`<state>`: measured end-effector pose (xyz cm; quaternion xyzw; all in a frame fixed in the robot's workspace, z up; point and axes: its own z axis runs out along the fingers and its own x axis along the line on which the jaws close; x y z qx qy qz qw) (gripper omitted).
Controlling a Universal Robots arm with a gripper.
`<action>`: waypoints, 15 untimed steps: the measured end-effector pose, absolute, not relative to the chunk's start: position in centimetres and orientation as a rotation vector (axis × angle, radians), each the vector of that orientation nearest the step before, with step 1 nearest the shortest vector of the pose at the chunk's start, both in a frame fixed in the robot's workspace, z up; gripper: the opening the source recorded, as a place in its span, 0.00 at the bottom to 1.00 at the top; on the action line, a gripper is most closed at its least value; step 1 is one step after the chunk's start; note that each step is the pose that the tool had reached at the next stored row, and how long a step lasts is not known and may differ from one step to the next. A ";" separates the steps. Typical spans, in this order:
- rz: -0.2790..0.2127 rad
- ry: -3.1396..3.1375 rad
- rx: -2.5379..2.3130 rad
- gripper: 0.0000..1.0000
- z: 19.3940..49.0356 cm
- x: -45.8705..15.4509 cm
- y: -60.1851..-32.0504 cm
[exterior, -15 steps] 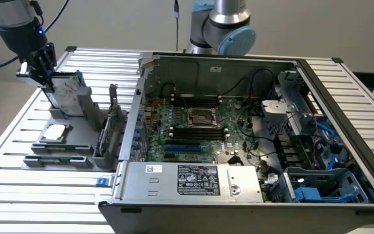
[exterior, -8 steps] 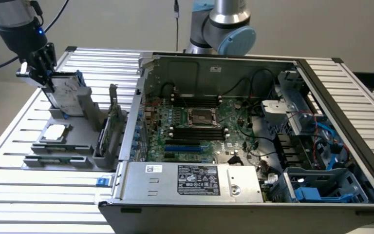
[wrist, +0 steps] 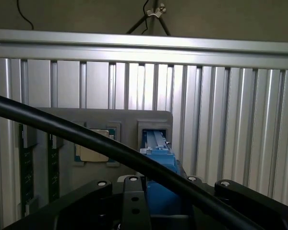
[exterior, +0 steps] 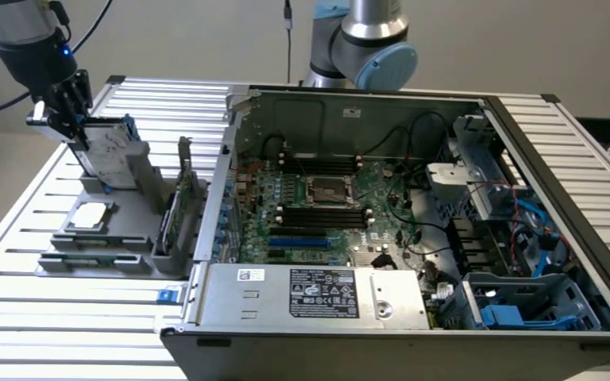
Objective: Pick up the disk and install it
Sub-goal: 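Pick up the disk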
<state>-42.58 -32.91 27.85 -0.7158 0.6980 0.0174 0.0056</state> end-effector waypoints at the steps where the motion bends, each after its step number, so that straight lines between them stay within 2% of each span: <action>1: 0.055 2.185 -2.241 0.33 27.9 -42.6 -32.9; 15: 0.055 2.185 -2.241 0.33 28.2 -42.6 -32.9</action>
